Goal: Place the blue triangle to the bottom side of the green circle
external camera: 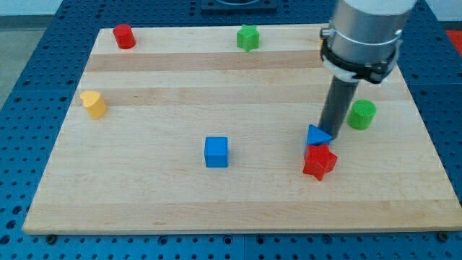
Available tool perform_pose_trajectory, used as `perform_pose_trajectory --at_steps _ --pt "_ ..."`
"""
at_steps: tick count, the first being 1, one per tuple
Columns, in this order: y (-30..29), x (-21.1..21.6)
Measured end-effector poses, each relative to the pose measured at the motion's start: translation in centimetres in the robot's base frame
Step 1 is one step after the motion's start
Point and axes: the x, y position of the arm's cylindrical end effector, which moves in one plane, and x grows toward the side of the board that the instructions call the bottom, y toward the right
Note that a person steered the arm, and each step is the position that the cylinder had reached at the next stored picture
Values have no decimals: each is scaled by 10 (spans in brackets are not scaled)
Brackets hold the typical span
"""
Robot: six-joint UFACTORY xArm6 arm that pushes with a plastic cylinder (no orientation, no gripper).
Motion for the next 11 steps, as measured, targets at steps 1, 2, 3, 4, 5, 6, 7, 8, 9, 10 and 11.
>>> perform_pose_trajectory --at_steps 1,2,3,4,5,6,7,8,9,10,11 --pt "-16 -2" --pt "-38 -16" --pt "-74 -13" --pt "-84 8" --pt "-72 17" --pt "-43 17" --pt "-1 17" --pt "30 18" --pt "34 -3" --pt "33 -22" --pt "48 -22"
